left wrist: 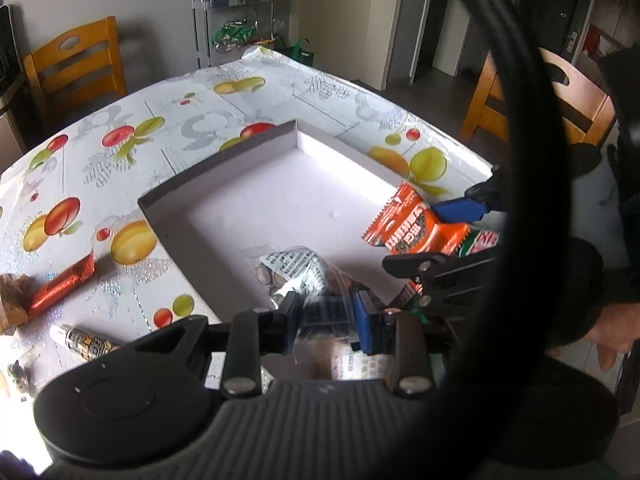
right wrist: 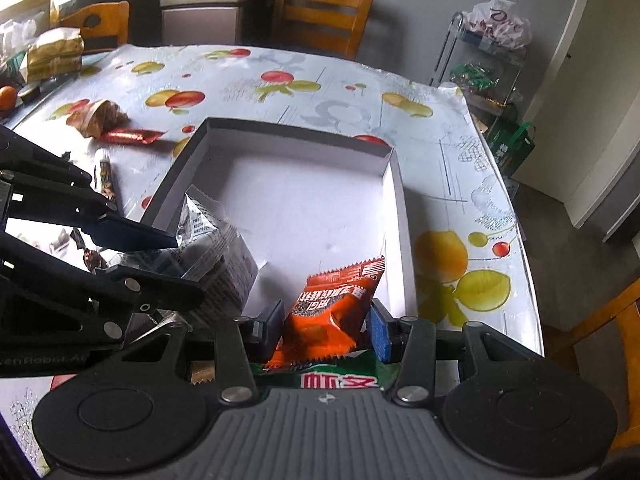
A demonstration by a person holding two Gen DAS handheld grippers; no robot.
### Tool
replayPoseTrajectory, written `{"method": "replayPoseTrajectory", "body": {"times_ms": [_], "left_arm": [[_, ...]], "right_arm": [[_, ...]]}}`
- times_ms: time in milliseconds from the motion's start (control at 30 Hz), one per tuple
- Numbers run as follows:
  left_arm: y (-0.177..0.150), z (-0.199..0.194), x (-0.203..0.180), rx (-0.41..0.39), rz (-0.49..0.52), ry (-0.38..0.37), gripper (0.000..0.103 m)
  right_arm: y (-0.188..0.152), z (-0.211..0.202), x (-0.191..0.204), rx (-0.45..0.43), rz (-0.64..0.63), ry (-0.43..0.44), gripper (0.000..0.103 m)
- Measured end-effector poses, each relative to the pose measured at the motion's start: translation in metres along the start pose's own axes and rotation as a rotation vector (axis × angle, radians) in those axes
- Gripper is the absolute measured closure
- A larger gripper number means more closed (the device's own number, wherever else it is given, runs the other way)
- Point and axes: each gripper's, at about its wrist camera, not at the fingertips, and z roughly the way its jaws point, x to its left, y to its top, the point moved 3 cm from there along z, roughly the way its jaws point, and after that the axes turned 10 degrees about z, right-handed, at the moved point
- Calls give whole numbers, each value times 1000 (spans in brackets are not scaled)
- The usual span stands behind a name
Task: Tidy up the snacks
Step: 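Open both tools to release the candy packet and nut bag into the tray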
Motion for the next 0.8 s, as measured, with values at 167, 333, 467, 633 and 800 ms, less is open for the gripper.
{"method": "replayPoseTrajectory", "body": {"times_ms": [167, 333, 467, 633, 800], "left_arm": [[-5, 3, 2, 17, -3, -13, 77], [-6, 3, 1, 29, -13, -40, 77], [-10, -1, -3, 32, -11, -30, 75], [-17, -7, -2, 24, -8, -23, 60], [-17, -18, -2, -6, -10, -29, 53]], "right_arm": [[-2, 2, 1, 6, -1, -7, 58], [-1, 2, 0, 11, -2, -20, 57], [-2, -1, -1, 5, 14, -28, 51], [-2, -11, -3, -22, 48, -31, 50], [2, -24, -1, -61, 73, -26, 50]]}}
